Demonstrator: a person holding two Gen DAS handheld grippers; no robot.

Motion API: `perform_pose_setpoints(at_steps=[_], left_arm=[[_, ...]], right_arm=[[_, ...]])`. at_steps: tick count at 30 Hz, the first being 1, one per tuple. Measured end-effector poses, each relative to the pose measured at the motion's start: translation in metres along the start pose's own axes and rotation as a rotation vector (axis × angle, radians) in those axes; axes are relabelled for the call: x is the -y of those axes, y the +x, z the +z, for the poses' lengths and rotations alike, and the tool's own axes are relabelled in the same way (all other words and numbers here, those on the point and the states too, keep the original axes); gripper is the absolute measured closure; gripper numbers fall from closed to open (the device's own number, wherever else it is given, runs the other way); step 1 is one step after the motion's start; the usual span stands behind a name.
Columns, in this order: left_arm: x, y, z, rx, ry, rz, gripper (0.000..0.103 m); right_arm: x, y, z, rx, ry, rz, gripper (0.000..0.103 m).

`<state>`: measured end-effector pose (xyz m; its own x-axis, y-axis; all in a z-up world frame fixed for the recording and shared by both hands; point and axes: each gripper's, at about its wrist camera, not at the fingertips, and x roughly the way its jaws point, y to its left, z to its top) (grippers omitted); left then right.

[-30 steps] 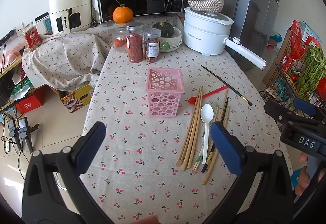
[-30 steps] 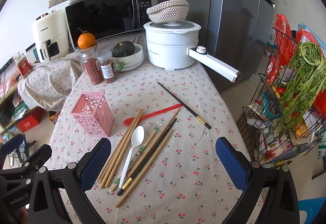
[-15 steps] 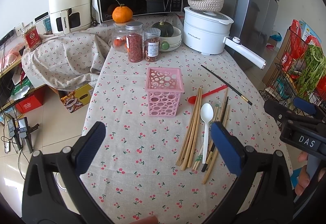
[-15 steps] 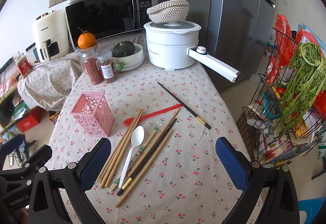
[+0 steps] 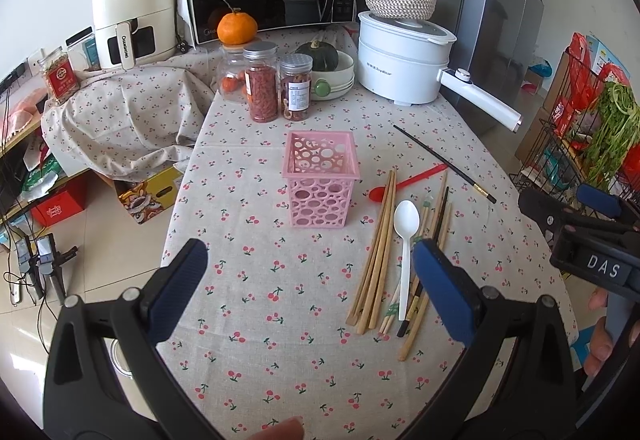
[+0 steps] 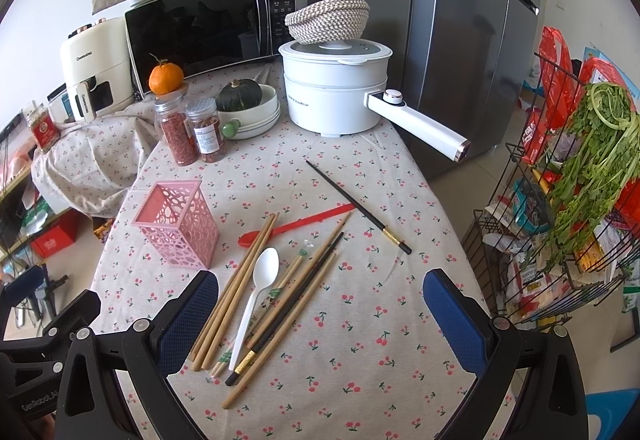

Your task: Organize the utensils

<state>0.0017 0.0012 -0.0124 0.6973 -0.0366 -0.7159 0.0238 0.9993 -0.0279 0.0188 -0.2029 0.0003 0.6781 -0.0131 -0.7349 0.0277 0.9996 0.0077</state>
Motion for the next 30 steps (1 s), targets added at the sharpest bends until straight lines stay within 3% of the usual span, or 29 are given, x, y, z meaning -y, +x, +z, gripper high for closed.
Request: perform_pose_setpoints(at_steps=[4, 8, 12, 15, 17, 22, 27, 30], left_arm=[[-0.001, 0.009, 0.0, -0.027, 0.01, -0.001, 0.001], [0.0, 0.03, -0.001, -0.147, 0.012, -0.069, 0.001], [0.013, 0.041, 0.007, -0.2, 0.061, -0.151, 0.001], [0.031, 0.053, 0.016, -0.238, 0.106, -0.207, 0.013], [0.043, 0.066, 0.017, -0.282, 0.119, -0.253, 0.032], [0.073, 0.113, 0.016, -0.44, 0.086, -0.358, 0.061], [0.09, 0.162, 0.017, -0.55, 0.049, -0.344, 0.066], [0.094, 0.176, 0.018, -0.57, 0.04, -0.306, 0.066]], right_arm=[[0.008, 0.007, 0.004, -0.018, 0.005, 0.008, 0.0], [0.018, 0.02, 0.009, -0.066, 0.029, 0.032, 0.0], [0.036, 0.035, 0.015, -0.13, 0.092, 0.096, 0.0], [0.051, 0.044, 0.018, -0.15, 0.13, 0.116, 0.0], [0.061, 0.051, 0.02, -0.166, 0.155, 0.119, 0.0], [0.085, 0.07, 0.021, -0.222, 0.228, 0.149, 0.008], [0.098, 0.091, 0.016, -0.285, 0.274, 0.15, 0.014], [0.098, 0.099, 0.015, -0.31, 0.271, 0.156, 0.014]])
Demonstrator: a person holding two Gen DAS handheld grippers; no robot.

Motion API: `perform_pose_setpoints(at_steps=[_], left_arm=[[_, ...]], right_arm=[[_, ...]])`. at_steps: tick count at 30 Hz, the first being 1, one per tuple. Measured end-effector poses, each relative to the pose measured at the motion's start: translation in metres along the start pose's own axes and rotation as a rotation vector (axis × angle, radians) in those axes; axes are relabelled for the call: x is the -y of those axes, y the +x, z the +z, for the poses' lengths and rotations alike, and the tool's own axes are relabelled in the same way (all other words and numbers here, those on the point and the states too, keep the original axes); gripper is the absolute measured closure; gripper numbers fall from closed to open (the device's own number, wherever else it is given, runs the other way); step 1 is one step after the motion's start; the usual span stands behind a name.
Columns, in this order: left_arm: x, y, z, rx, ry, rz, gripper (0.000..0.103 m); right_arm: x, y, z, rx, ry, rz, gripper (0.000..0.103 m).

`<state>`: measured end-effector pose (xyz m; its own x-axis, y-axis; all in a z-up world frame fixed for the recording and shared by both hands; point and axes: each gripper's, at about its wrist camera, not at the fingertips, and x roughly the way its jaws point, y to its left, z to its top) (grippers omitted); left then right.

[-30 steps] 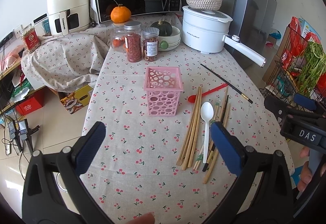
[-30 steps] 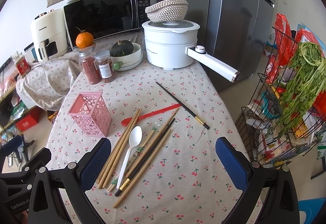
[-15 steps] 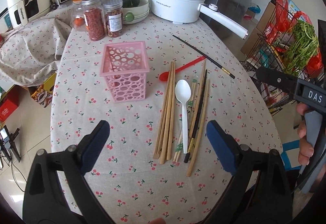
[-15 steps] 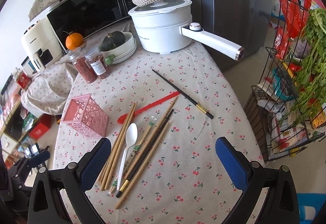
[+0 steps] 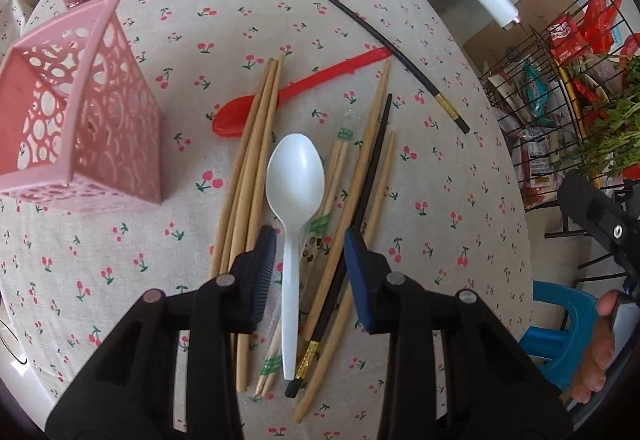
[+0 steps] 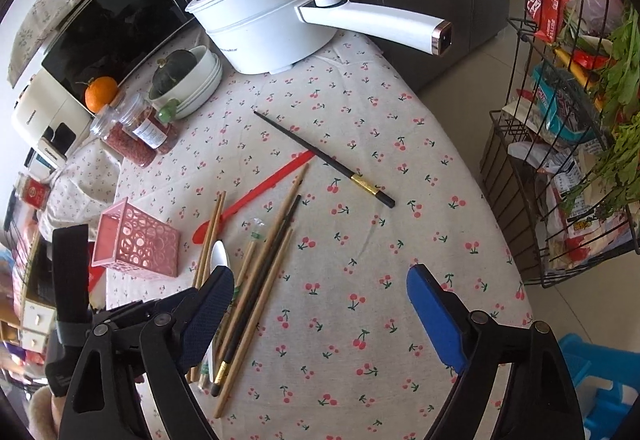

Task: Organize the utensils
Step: 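Lower the left gripper onto the white plastic spoon and close it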

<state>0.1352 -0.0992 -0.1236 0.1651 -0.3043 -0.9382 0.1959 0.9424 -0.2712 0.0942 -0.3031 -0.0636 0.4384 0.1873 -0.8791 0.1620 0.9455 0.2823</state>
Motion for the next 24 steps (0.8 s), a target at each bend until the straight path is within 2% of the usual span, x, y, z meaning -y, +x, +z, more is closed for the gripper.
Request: perform_pose_setpoints(at_steps=[7, 14, 19, 24], left_arm=[[-0.002, 0.017, 0.016, -0.032, -0.032, 0.041, 0.066], [-0.006, 0.023, 0.029, -0.024, -0.062, 0.069, 0.065], [-0.004, 0.019, 0.028, 0.012, -0.031, 0.089, 0.066], [0.004, -0.018, 0.019, 0.12, 0.035, 0.068, 0.067]], right_arm=[[-0.008, 0.005, 0.002, -0.013, -0.033, 0.013, 0.014], [0.002, 0.008, 0.005, -0.017, 0.006, -0.004, 0.014], [0.008, 0.012, 0.008, -0.023, 0.025, -0.019, 0.014], [0.013, 0.019, 0.013, -0.025, 0.046, -0.025, 0.015]])
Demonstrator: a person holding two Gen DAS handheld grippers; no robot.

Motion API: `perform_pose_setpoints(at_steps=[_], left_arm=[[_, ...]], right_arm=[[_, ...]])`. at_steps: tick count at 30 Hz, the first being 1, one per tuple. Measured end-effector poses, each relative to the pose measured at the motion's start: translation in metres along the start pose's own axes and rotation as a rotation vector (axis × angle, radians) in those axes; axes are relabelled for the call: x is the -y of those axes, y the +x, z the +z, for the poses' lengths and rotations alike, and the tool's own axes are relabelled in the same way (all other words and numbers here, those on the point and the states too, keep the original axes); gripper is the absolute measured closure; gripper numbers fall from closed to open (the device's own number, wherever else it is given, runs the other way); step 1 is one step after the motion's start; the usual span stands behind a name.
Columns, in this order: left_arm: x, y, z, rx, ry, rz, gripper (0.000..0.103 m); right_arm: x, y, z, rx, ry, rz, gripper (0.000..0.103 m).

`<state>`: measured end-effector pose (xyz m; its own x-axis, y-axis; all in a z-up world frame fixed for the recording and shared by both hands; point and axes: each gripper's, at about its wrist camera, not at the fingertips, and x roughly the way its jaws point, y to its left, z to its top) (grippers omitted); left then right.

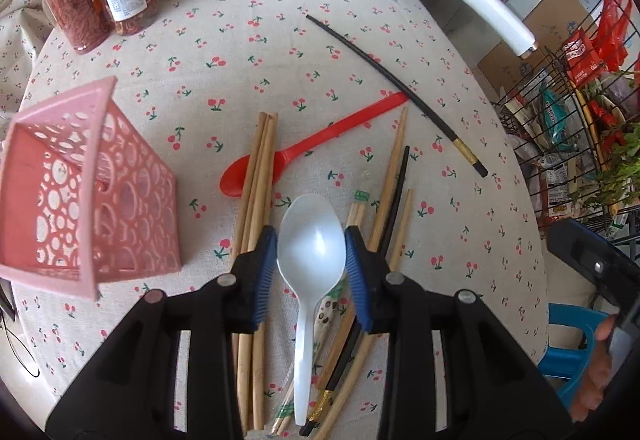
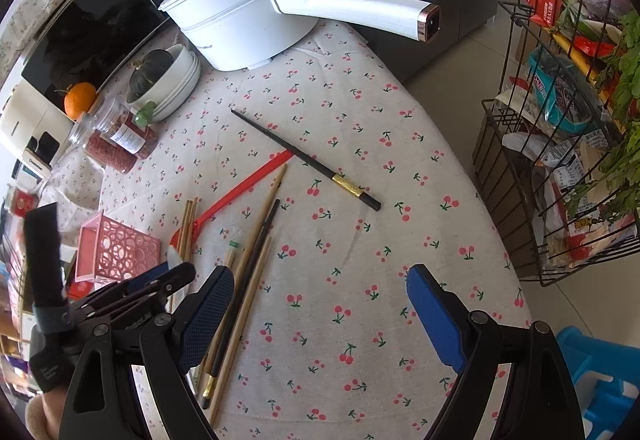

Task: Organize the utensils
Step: 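Lower the left gripper onto the white plastic spoon and close it, then lift the spoon into the pink basket with left gripper while right gripper grasps a wooden chopstick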

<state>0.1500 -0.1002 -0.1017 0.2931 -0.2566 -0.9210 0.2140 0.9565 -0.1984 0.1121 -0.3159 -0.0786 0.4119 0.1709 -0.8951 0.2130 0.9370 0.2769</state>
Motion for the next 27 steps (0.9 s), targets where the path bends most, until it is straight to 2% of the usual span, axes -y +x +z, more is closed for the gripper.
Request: perform_pose_setpoints(at_steps=[4, 9, 12, 17, 25, 26, 27], left_arm=[[-0.008, -0.051, -0.009, 0.138, 0.031, -0.038, 0.067], [-0.022, -0.105, -0.03, 0.313, 0.052, -0.08, 0.067], [-0.032, -0.12, -0.043, 0.404, 0.053, -0.093, 0.067], [-0.052, -0.129, -0.043, 0.413, -0.005, -0.156, 0.067], [-0.067, -0.14, -0.057, 0.424, -0.023, -0.152, 0.067], [-0.068, -0.141, -0.058, 0.429, -0.021, -0.146, 0.067], [-0.068, -0.142, -0.058, 0.435, -0.022, -0.142, 0.067]], right_arm=[[0.001, 0.016, 0.005, -0.033, 0.029, 0.018, 0.023], [-0.006, 0.05, 0.003, -0.128, 0.073, 0.077, 0.057], [-0.018, 0.069, -0.002, -0.171, 0.062, 0.081, 0.067], [-0.046, 0.09, -0.011, -0.208, -0.002, 0.043, 0.073], [-0.089, 0.101, -0.022, -0.172, -0.166, -0.219, 0.076], [-0.095, 0.102, -0.024, -0.162, -0.191, -0.243, 0.079], [-0.099, 0.102, -0.026, -0.158, -0.201, -0.24, 0.089]])
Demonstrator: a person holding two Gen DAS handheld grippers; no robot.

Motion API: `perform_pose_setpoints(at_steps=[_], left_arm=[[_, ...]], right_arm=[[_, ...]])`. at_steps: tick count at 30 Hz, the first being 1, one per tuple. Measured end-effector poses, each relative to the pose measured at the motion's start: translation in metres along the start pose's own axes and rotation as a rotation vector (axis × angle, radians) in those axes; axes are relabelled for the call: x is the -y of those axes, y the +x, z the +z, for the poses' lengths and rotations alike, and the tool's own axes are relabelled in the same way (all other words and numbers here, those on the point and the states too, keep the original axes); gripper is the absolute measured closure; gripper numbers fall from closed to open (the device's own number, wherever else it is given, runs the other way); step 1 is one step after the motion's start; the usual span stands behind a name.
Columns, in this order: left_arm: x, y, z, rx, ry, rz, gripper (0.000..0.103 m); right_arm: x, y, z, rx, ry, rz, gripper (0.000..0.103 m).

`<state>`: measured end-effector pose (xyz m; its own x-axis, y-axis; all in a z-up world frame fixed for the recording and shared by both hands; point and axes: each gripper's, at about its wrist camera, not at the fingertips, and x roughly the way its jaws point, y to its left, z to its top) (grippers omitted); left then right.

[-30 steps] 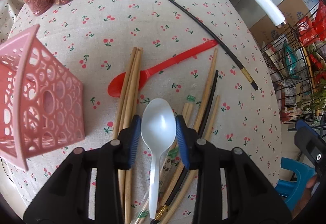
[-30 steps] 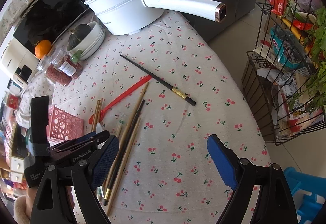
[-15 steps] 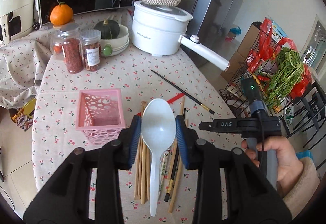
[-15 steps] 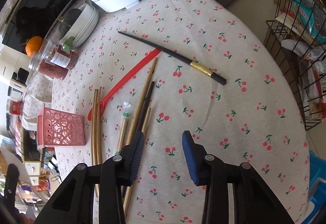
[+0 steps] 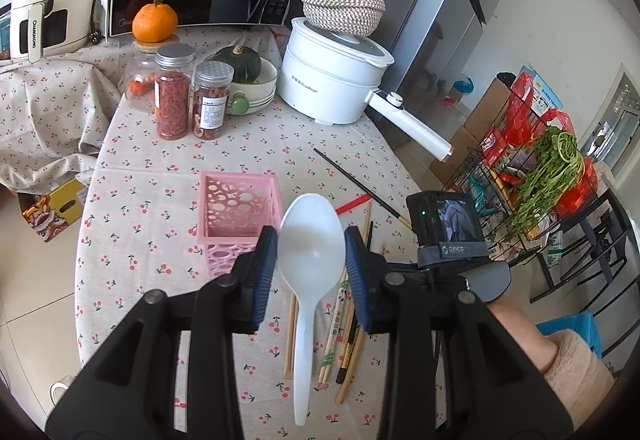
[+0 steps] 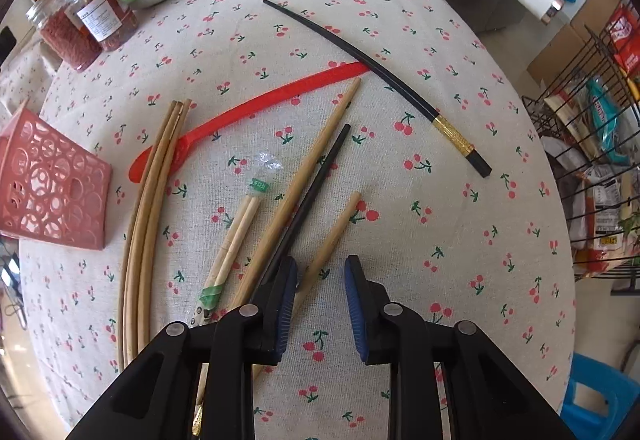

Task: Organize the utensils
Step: 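Lift the spoon into the pink basket with left gripper while right gripper grasps a wooden chopstick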

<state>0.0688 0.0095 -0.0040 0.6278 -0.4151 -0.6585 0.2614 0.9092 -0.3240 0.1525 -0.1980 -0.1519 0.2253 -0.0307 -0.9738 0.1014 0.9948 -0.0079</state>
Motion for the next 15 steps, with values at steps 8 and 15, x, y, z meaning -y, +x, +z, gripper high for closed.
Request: perform_pose_setpoints(at_steps=[8, 15], left_arm=[[-0.011, -0.017, 0.011, 0.173, -0.019, 0.025, 0.067], [-0.021, -0.021, 0.035, 0.474, -0.06, 0.081, 0.066]], right_arm=[[0.017, -0.007, -0.004, 0.031, 0.091, 0.129, 0.097], [0.039, -0.065, -0.011, 0.194, 0.11, 0.234, 0.097]])
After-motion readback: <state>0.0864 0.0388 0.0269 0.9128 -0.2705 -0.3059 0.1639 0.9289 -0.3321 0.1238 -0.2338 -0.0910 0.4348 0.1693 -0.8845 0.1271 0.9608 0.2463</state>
